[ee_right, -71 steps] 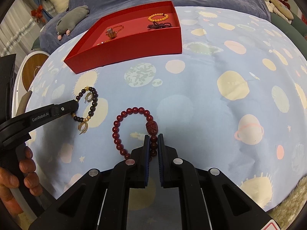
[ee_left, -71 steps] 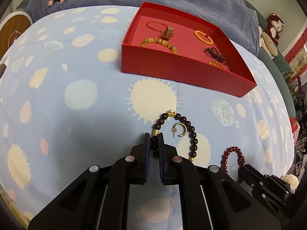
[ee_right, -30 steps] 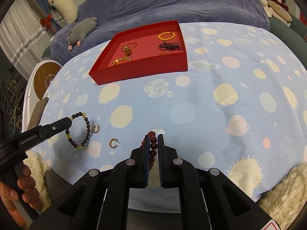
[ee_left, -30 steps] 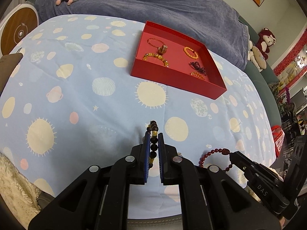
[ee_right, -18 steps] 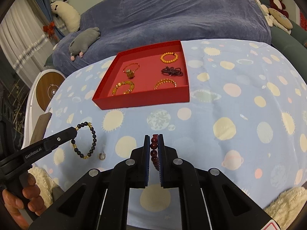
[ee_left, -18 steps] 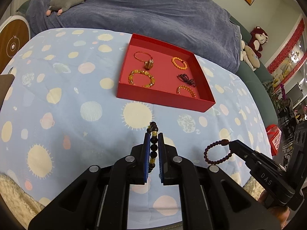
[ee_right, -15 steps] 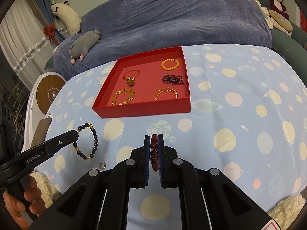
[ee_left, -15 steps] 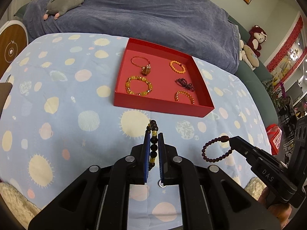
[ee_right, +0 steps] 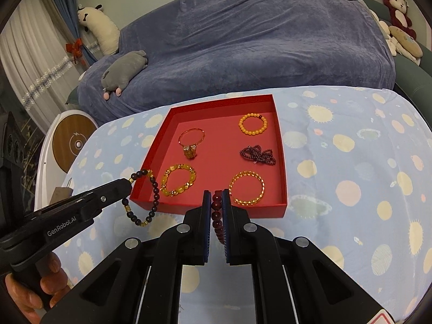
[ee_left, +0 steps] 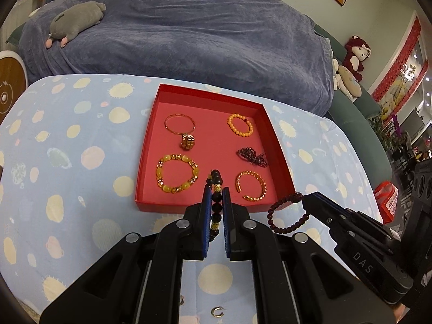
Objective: Organize jewelry
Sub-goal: 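Lift both bracelets into the red box and open both grippers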
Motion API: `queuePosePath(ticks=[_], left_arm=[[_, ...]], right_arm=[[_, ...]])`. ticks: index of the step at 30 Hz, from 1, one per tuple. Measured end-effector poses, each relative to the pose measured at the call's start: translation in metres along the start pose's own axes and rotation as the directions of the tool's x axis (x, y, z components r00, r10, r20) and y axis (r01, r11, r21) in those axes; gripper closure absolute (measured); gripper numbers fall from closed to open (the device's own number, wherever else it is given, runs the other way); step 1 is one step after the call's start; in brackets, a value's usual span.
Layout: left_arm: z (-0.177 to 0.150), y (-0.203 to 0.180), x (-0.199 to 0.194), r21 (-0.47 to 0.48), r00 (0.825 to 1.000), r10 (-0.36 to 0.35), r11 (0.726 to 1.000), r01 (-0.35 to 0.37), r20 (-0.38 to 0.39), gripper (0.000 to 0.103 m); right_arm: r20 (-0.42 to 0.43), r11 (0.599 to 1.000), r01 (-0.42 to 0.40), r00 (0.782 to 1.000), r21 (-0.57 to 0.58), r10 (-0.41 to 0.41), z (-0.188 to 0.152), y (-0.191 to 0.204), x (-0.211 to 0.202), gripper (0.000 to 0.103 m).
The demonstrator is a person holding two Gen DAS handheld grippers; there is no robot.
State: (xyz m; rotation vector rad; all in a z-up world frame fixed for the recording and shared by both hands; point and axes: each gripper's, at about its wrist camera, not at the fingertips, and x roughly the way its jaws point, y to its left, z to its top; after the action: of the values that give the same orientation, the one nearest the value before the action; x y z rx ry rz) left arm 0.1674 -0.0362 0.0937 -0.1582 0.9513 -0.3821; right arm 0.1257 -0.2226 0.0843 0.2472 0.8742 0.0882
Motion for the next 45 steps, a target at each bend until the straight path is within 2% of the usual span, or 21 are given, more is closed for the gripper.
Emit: queuePosePath(ticks=[19, 27, 32, 34, 35, 36, 38, 40, 45], left_arm=[[0.062, 0.005, 0.077, -0.021, 1.0, 0.01, 1.0, -0.011, -0.019, 0.095], [0.06, 0.013, 0.115, -0.003, 0.994, 0.07, 0.998, -0.07, -0.078, 0.095], [0.056, 0.021, 0.121, -0.011, 0.994, 0.082, 0.996, -0.083, -0.076, 0.094], [0.057, 0.024, 0.121, -0.017, 0.993, 0.094, 0.995, -0.096, -0.069, 0.083], [0.056, 0.024, 0.12, -0.025, 0.992, 0.108, 0.994, -0.11, -0.06, 0.066], [0.056, 0.026, 0.117, -0.038, 0.992, 0.119, 0.992, -0.121, -0.045, 0.055], [0.056, 0.029, 0.113, -0.065, 0.994, 0.104, 0.992, -0.106, -0.031, 0.054], [0.054, 0.031, 0.109, -0.078, 0.994, 0.102, 0.991, -0.104, -0.031, 0.053], [0.046, 0.033, 0.095, -0.08, 0.995, 0.1, 0.992, -0.101, -0.022, 0.052]], right_arm=[[0.017, 0.998, -0.036, 0.999, 0.048, 0.036, 0.07, -0.008, 0.068, 0.096], [-0.058, 0.998, -0.023, 0.998, 0.051, 0.026, 0.067, -0.013, 0.11, 0.095], [-0.071, 0.999, -0.006, 0.997, 0.051, 0.009, 0.064, -0.021, 0.119, 0.093], [-0.066, 0.999, 0.008, 0.998, 0.04, -0.005, 0.065, -0.022, 0.118, 0.09], [-0.064, 0.999, 0.013, 0.998, 0.038, -0.011, 0.065, -0.023, 0.118, 0.09], [-0.064, 0.999, 0.018, 0.998, 0.04, -0.015, 0.065, -0.025, 0.116, 0.089], [-0.059, 0.999, 0.019, 0.998, 0.048, -0.016, 0.064, -0.028, 0.113, 0.087], [-0.051, 0.998, 0.022, 0.999, 0.058, -0.019, 0.061, -0.031, 0.108, 0.08], [-0.045, 0.997, 0.025, 0.999, 0.07, -0.022, 0.053, -0.033, 0.095, 0.079]])
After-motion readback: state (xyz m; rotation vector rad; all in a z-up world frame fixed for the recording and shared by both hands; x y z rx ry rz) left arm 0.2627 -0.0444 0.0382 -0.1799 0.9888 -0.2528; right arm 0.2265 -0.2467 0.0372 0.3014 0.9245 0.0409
